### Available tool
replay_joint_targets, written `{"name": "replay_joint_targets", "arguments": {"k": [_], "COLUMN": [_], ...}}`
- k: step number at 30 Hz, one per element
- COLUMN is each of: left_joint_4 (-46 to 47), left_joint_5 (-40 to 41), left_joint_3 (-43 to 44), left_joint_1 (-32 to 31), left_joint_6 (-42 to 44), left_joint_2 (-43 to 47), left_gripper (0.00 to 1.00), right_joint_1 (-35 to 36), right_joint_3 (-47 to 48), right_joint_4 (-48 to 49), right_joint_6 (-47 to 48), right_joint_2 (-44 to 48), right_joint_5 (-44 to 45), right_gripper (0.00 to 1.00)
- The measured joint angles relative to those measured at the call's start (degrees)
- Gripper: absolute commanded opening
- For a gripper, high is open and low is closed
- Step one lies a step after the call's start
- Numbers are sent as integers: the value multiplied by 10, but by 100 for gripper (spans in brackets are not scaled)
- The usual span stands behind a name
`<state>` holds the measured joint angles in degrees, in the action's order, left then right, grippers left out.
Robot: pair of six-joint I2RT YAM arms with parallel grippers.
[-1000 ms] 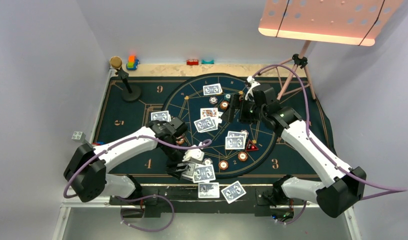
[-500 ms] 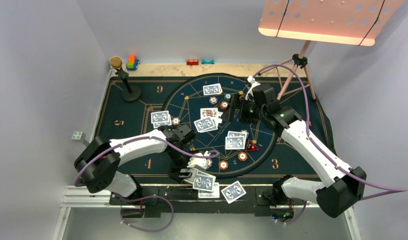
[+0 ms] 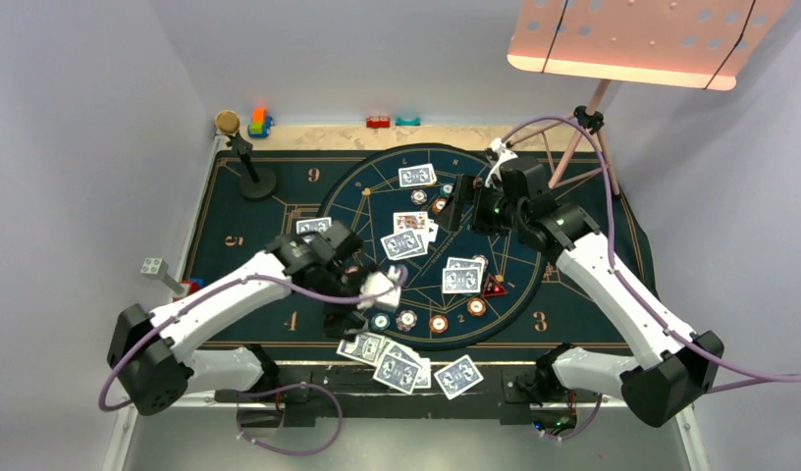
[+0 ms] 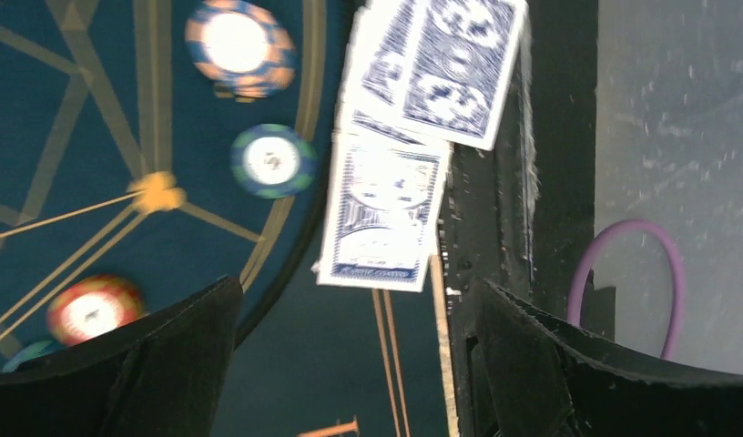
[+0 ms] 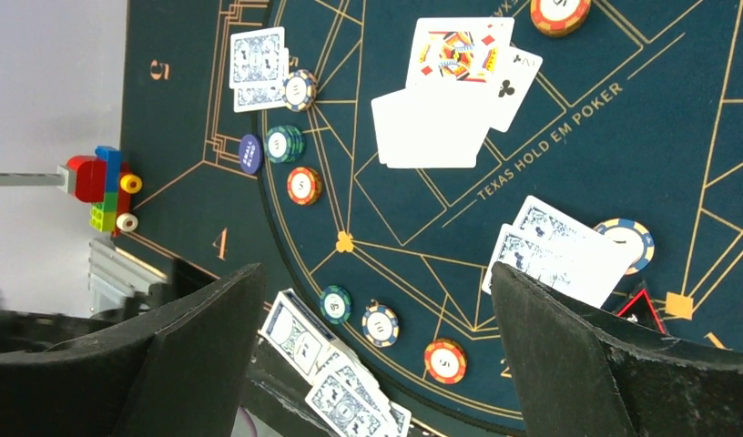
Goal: Distribute texas hold em gaming equipment
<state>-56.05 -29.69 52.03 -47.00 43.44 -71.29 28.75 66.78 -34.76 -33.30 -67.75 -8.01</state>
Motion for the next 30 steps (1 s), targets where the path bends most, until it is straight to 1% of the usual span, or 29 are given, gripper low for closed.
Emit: {"name": "replay_joint_targets", "arguments": {"k": [2,5,7,8,9,12,16,18,21,25,30], "left_joint_4": [-22,-44,-50,-48,-46,-43,-35,-27,-5,28,67], "left_joint_5": [-1,0,-9,-12,-17,-17,-32,-33,-33,-28,-18], "left_joint_3": [47,123,165,174,179,179,179,179,167,131,109], "left_joint_1": [33,100,160,187,230,330,459,501,528,531,531], "left_joint_6": [-26,-67,-92,-104,-121,-162,-207,-225,-240,-256,-268], "left_joint_2": [19,35,41,45,51,55,24,0,-15,-12,-14], "left_gripper": [100,100,100,100,100,100,100,100,100,100,100], "right_joint_1": [0,0,0,-1,-1,-4,-12,-19,-29,-43,-48], "right_joint_3": [12,28,36,38,39,40,39,31,-1,-65,-106], "right_joint_4": [-6,-8,-8,-8,-8,-6,-2,3,19,31,45], "right_joint_6": [3,7,13,15,18,28,43,50,59,65,68], "right_joint_2": [-1,-4,-6,-7,-7,-9,-9,-9,-4,11,26], "right_joint_5": [5,12,18,23,26,35,52,61,75,89,101], "right_gripper": [98,98,98,98,98,98,98,98,98,98,98]}}
